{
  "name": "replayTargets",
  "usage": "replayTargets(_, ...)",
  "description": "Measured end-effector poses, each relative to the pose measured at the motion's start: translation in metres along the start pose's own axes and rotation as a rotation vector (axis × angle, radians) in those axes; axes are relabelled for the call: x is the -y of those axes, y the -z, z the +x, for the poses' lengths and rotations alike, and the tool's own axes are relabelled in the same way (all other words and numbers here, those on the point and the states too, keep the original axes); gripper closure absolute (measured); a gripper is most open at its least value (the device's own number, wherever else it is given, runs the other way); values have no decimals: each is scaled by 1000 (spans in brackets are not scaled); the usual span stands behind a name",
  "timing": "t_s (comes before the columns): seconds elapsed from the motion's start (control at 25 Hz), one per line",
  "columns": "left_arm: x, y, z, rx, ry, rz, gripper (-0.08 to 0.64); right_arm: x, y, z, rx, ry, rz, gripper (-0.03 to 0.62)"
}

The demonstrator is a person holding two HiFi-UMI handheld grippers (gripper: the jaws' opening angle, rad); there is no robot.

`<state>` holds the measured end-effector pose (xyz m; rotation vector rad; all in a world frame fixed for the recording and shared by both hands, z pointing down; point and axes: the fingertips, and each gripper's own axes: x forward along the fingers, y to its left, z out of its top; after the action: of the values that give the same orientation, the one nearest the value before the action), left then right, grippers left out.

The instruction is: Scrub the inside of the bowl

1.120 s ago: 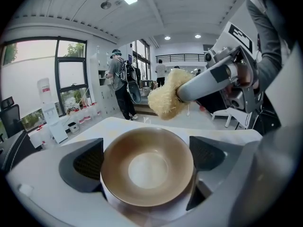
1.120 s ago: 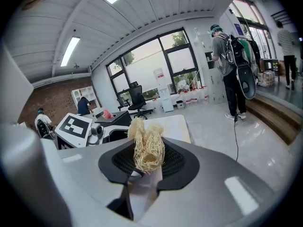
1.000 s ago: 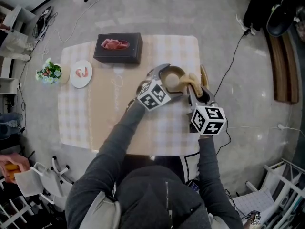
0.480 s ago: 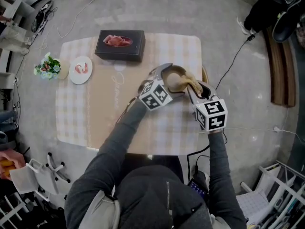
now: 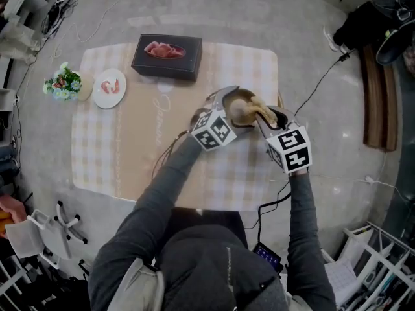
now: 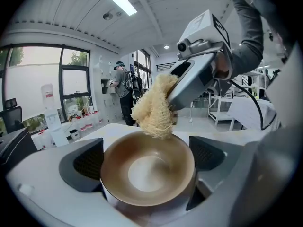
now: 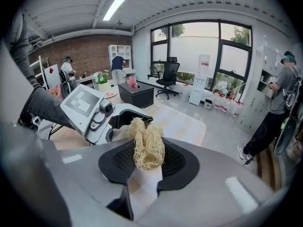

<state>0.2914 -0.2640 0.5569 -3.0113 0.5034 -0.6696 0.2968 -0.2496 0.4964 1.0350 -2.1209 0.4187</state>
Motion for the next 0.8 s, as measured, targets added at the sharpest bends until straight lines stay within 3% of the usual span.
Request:
replayTargets(0.36, 0, 0, 0, 4, -7, 6, 0, 2, -5, 9, -124, -40, -183, 486)
replayTargets(0.8, -1, 0, 2, 7, -8, 3, 2, -22, -15, 31, -280, -190, -409, 486)
